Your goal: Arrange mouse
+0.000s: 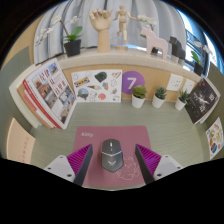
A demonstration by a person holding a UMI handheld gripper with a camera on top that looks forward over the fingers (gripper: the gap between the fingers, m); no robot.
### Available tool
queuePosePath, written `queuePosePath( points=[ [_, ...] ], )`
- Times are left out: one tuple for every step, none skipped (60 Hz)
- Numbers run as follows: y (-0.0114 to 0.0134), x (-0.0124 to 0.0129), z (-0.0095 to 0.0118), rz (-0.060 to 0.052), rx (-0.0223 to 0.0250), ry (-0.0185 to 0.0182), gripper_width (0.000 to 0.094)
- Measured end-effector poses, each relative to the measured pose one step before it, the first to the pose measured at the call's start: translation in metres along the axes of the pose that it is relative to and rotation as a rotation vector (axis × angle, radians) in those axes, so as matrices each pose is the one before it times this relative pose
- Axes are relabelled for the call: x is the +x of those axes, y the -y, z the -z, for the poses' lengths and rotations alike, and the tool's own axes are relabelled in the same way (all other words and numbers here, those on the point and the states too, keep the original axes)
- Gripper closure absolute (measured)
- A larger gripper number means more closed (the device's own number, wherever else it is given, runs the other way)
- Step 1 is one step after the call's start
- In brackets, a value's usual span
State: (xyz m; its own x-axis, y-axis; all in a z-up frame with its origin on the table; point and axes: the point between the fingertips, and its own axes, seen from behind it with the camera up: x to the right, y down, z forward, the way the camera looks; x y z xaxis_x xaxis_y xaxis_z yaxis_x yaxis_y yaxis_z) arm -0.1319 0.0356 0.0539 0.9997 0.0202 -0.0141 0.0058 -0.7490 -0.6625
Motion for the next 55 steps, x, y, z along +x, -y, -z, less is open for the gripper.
queuePosePath(
  points=[
    [0.00424, -0.00226, 0.0065, -0.0031, 0.00978, 0.00615, 0.008],
    [0.00377, -0.00209, 0.00726, -0.0038, 0.00686, 0.00735, 0.008],
    [0.00365, -0.00267, 0.00759, -0.0045, 0.00498, 0.00483, 0.008],
    [0.00336, -0.00258, 0.00766, -0.0048, 0.00442, 0.00442, 0.0079],
    [0.00335, -0.00247, 0.00777, -0.0041, 0.004, 0.00409, 0.008],
    [0.0036, -0.00218, 0.00843, -0.002, 0.00159, 0.00316, 0.0081],
    [0.00326, -0.0022, 0.00779, -0.0014, 0.00349, 0.00208, 0.0078],
    [0.00311, -0.00193, 0.00782, -0.0005, 0.0035, 0.00079, 0.008],
    [0.00287, -0.00149, 0.00797, -0.0003, 0.00332, -0.00057, 0.0079],
    [0.00312, -0.0015, 0.00782, 0.0003, 0.00484, -0.00126, 0.0079],
    [0.00321, -0.0017, 0.00775, 0.0017, 0.00589, -0.00088, 0.0078],
    [0.00307, -0.00196, 0.00737, 0.0032, 0.006, 0.00074, 0.0077],
    [0.00308, -0.0017, 0.00726, 0.0036, 0.00635, 0.00117, 0.0078],
    [0.00299, -0.00141, 0.00714, 0.0023, 0.00668, 0.00075, 0.0079],
    [0.00301, -0.00137, 0.00685, 0.0014, 0.00683, 0.0002, 0.0078],
    [0.00183, -0.00168, 0.00513, -0.0007, 0.01052, -0.00116, 0.0078],
    [0.00308, -0.00134, 0.00636, 0.0004, 0.00641, 0.00068, 0.0078],
    [0.00296, -0.00145, 0.00632, 0.0023, 0.00498, 0.0022, 0.0078],
    [0.00275, -0.00178, 0.00585, 0.0023, 0.00633, 0.00366, 0.0077],
    [0.00288, -0.00196, 0.00565, 0.0023, 0.00678, 0.00436, 0.0077],
    [0.00297, -0.00148, 0.00531, 0.0021, 0.00696, 0.00318, 0.0076],
    [0.00245, -0.00101, 0.00511, 0.0015, 0.00622, 0.00158, 0.008],
    [0.00208, -0.00057, 0.0051, 0.0006, 0.00454, 0.00038, 0.0079],
    [0.00221, -0.00047, 0.0046, -0.0008, 0.00493, -0.00048, 0.0079],
    [0.00273, -0.00057, 0.00456, -0.0012, 0.00661, 0.00063, 0.008],
    [0.00203, -0.0017, 0.00306, -0.0022, 0.01144, -0.00043, 0.0078],
    [0.00289, -0.00052, 0.0038, -0.0007, 0.00798, 0.00152, 0.0077],
    [0.00258, -0.00034, 0.00392, -0.0004, 0.00394, 0.0016, 0.0077],
    [0.00146, -0.00041, 0.0033, -0.0009, 0.00277, 0.00088, 0.0078],
    [0.00079, -0.00034, 0.00324, -0.0014, 0.00169, 0.00063, 0.0076],
    [0.00089, -0.00014, 0.00302, -0.0022, 0.00201, 0.00053, 0.0075],
    [0.00092, -0.00016, 0.00279, -0.0023, 0.00335, 0.00025, 0.0077],
    [0.00095, -0.00002, 0.00259, -0.0018, 0.00381, 0.00004, 0.0076],
    [0.00092, 0.00003, 0.00241, -0.0008, 0.0032, -0.00081, 0.0078],
    [0.00051, -0.00009, 0.00226, 0.0008, 0.00266, -0.00089, 0.0079],
    [0.00029, 0.00012, 0.00225, 0.0009, 0.00159, -0.00096, 0.0081],
    [0.0002, -0.00015, 0.00205, -0.0002, 0.00109, -0.00049, 0.0078],
    [-0.00012, -0.00119, 0.00079, -0.003, 0.00237, 0.00011, 0.008],
    [0.00022, -0.00046, 0.00153, -0.0032, 0.00078, 0.00263, 0.0079],
    [0.00039, -0.00046, 0.00128, -0.0034, 0.00215, 0.00234, 0.0081],
    [0.00049, -0.00011, 0.00125, -0.0026, 0.0031, 0.00122, 0.0079],
    [0.00049, 0.00044, 0.0011, -0.0011, 0.00373, -0.00089, 0.0081],
    [0.00044, 0.00052, 0.00099, 0.0012, 0.00375, -0.0029, 0.008],
    [0.0004, 0.00079, 0.00099, 0.0024, 0.00306, -0.00351, 0.0079],
    [-0.00008, 0.00067, 0.00096, 0.0022, 0.00146, -0.00319, 0.0078],
    [-0.00042, 0.00014, 0.0007, 0.0013, -0.00006, -0.00188, 0.0078],
    [-0.00018, 0.0, 0.00068, 0.0017, -0.00036, -0.00088, 0.0079],
    [0.00004, -0.00072, 0.00094, 0.0031, 0.00086, -0.00172, 0.008],
    [0.00046, -0.00037, 0.00027, 0.0035, 0.00373, 0.00003, 0.0081],
    [0.00047, -0.00023, 0.00027, 0.0016, 0.00387, -0.00014, 0.008],
    [-0.00004, -0.00033, 0.00012, -0.0011, 0.00229, -0.00005, 0.0077],
    [-0.00045, 0.00002, 0.00014, -0.0026, 0.00003, -0.00057, 0.0083],
    [-0.00072, -0.00013, 0.00029, -0.0021, -0.00116, -0.00078, 0.008],
    [-0.0004, -0.00001, 0.00005, -0.0012, -0.00019, -0.00036, 0.0079],
    [-0.00029, -0.00024, -0.00004, -0.0019, 0.00026, -0.00025, 0.008]
  ],
)
